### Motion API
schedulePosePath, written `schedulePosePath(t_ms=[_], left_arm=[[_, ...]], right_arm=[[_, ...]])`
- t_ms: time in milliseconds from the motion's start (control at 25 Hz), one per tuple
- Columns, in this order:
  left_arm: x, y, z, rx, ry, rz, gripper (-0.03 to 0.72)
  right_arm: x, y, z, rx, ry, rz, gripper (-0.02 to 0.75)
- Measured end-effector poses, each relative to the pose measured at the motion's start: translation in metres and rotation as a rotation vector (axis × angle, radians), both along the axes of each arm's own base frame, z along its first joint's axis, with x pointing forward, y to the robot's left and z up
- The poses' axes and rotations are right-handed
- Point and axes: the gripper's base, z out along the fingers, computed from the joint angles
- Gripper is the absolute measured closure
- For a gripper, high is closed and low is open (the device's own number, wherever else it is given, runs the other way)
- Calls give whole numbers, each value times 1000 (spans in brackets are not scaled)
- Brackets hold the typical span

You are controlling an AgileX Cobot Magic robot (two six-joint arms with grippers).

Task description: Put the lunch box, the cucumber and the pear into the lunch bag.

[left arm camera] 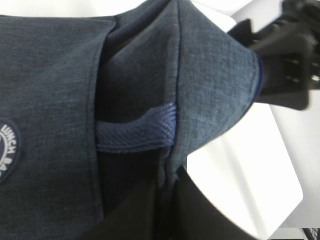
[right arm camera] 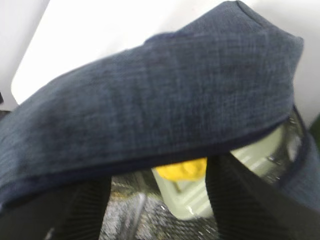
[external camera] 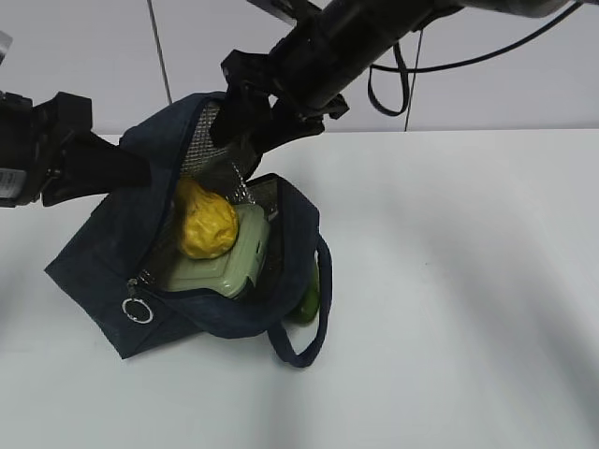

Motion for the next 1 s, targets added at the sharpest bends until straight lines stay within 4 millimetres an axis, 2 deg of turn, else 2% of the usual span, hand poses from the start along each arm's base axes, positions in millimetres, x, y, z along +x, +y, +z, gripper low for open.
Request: schedulePosePath(t_ms=[200,360,520,720,880,1000], left_arm=[[3,11,-4,65,5,36,687],[4,24,-10,135,37,87,687],[7,36,-13,197,41,131,687],[7,50,-17,247,82,193,687],[6,57,-21,300,116,218,687],[4,60,-23,338,141,230,687]], right_arm=[[-16,-21,33,-189,-110,3,267],[-27,-40,49,-351,-126,-28,281],[-28,-49,49,-443,-120,-63,294],[-27,-51,48,-458,-100,-105,295],[-27,-49,45,-458,-77,-129,296],[-24,-40,32,-474,-52,-107,293]])
